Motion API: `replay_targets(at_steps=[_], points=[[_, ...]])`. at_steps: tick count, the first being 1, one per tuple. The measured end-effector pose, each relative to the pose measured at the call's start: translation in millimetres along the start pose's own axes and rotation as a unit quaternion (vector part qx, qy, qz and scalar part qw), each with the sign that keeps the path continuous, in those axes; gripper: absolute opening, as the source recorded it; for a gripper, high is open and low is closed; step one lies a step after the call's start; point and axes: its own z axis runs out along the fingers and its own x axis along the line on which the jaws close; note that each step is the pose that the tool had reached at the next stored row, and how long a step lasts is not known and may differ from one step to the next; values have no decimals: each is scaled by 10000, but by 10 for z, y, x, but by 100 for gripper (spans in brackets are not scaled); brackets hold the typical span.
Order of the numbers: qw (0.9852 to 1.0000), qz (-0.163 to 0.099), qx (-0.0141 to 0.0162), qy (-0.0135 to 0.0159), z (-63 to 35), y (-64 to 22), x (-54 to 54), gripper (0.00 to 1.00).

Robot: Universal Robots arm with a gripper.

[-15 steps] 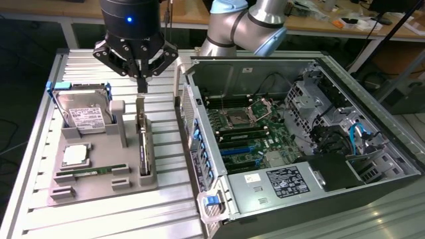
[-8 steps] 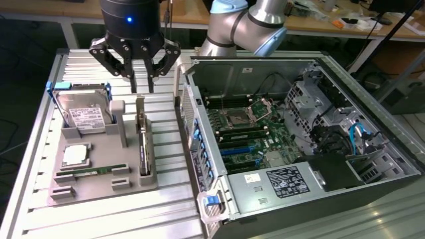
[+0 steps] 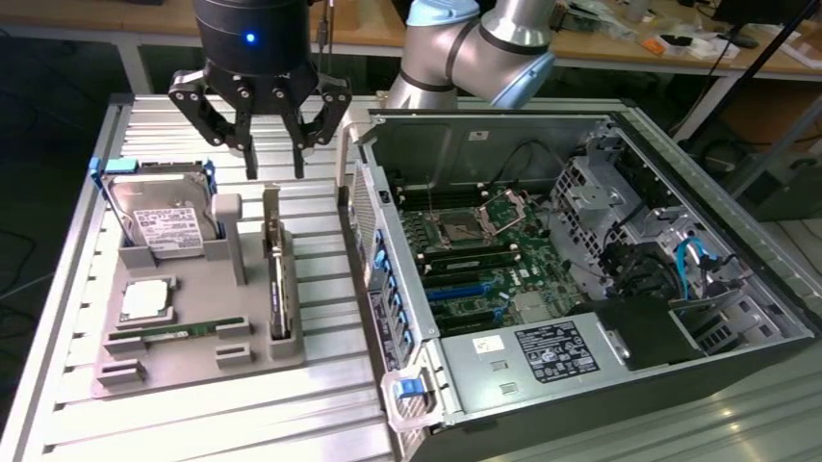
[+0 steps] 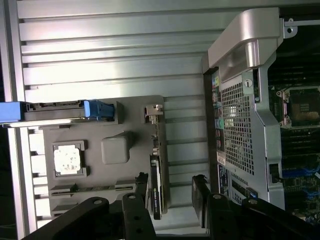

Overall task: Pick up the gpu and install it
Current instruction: 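Pick up the gpu and move the gpu toward the slot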

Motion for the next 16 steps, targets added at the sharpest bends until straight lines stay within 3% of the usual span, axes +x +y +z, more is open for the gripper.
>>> replay_targets(at_steps=[16], points=[[10000,0,0,0,2,-1,0,48]])
